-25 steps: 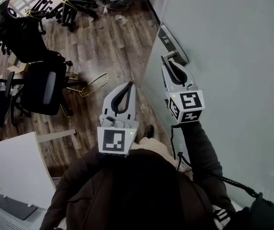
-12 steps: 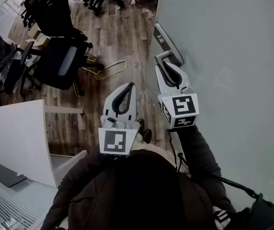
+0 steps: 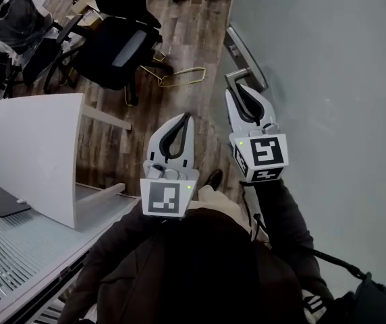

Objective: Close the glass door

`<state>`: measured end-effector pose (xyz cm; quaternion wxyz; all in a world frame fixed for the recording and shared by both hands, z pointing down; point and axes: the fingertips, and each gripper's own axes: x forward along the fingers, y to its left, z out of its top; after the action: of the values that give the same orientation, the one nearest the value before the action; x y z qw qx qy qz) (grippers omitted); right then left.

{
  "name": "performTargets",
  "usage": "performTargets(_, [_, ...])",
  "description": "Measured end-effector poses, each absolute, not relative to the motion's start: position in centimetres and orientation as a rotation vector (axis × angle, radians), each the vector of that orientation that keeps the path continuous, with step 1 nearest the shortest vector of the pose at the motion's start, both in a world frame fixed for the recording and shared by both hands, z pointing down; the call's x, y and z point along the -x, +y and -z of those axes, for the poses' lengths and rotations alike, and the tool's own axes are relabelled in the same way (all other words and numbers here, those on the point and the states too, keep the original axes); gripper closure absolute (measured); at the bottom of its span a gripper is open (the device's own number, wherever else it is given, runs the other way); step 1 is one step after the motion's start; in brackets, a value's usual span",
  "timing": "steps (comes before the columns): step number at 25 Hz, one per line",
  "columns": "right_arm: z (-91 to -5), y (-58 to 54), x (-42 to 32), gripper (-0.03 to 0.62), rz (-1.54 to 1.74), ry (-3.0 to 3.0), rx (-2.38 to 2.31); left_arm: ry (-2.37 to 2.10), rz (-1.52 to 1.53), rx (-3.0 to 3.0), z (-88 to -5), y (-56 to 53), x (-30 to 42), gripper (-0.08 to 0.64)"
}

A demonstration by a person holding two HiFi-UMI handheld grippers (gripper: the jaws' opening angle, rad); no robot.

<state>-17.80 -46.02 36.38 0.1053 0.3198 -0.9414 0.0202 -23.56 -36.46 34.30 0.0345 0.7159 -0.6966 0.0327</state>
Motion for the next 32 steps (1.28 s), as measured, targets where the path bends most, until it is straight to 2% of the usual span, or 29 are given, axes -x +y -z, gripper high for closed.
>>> performTargets(15, [-36.9,-30.2,26.7,0.525,-0.034,-2.845,-0.694,-2.217,-0.098,-2.174,-34.1,-22.8,30.8,0.563])
performTargets(22, [-35.8,-25.4,28.0,0.526,-0.025,-2.878,-0.556,-2.338,-0.095,-2.060,-32.7,-18.5,30.4,0.563])
performTargets(32, [-36.1,-14.9,30.8,0.525,0.000,-2.911,-0.332,-2.529,-0.071,-1.821,-32.9,-7.0,32.4,0.563])
